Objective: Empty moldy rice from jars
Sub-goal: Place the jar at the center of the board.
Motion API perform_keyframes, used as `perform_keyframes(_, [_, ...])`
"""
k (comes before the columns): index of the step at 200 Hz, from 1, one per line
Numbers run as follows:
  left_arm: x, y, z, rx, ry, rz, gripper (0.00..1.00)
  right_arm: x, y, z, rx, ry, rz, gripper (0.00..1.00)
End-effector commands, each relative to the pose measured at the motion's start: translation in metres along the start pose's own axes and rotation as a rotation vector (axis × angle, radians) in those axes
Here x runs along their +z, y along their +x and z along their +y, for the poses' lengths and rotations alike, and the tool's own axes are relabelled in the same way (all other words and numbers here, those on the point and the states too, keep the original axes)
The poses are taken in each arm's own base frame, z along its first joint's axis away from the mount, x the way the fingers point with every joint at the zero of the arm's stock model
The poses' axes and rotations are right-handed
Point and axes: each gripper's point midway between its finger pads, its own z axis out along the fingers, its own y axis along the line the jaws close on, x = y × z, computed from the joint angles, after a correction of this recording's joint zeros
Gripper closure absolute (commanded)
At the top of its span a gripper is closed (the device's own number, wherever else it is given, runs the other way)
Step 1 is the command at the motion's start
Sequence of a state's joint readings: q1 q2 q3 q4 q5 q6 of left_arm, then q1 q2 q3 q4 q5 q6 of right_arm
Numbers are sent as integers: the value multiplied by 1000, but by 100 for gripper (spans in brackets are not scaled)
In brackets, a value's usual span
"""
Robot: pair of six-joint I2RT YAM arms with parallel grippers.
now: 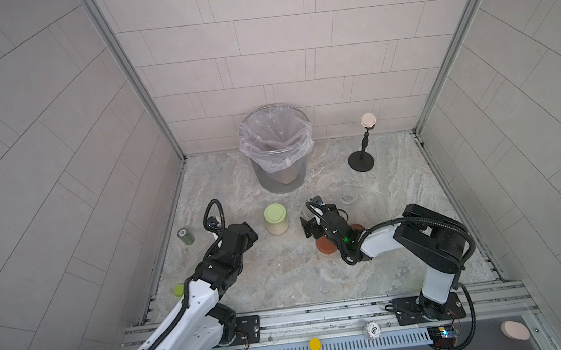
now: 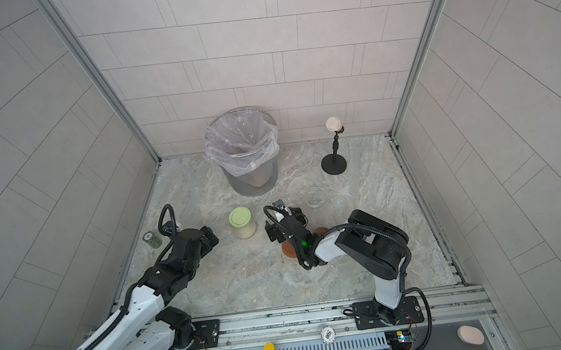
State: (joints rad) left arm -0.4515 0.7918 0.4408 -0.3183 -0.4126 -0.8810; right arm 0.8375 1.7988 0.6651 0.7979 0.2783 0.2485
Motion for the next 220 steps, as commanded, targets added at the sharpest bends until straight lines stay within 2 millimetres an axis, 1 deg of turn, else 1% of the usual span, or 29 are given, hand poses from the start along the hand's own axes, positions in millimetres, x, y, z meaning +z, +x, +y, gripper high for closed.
perform_keyframes(1, [-2, -7, 2, -6, -10, -29, 0, -8, -14, 5, 28, -33, -24, 0])
perform_keyframes(16, [-2, -7, 2, 6, -14, -29, 0, -11, -19, 4, 33, -34, -26, 0])
perform_keyframes(21, [-6, -11, 1, 2, 4, -42, 0, -14, -23, 4, 33, -35, -28, 0])
perform_keyframes(40, [-8, -12, 3, 31, -9, -40, 0, -23, -33, 3, 21, -43, -29, 0])
perform_keyframes(61, [-10, -13, 6, 49, -17, -44, 0, -35, -48, 6, -8, -74, -27, 0])
perform_keyframes(85, [-12, -14, 5, 59, 2, -52, 0, -54, -64, 11, -49, -124, -13, 0])
perform_keyframes(105, [-12, -14, 8, 49, 2, -70, 0, -67, -73, 24, -83, -211, 14, 0])
perform_keyframes(119, [-11, -12, 8, 59, 10, -70, 0, -74, -75, 36, -103, -286, 46, 0])
perform_keyframes(139, [-10, -9, 7, 68, 25, -65, 0, -81, -73, 57, -143, -375, 89, 0])
perform_keyframes(149, [-9, -7, 6, 68, 36, -62, 0, -82, -74, 65, -164, -387, 98, 0])
perform_keyframes(156, [-9, -6, 6, 63, 40, -62, 0, -81, -76, 66, -172, -372, 95, 0])
perform_keyframes(182, [-8, -3, 6, 55, 54, -59, 0, -75, -77, 83, -190, -397, 97, 1])
perform_keyframes(220, [-10, -2, 9, 60, 49, -52, 0, -56, -65, 113, -252, -425, 148, 0])
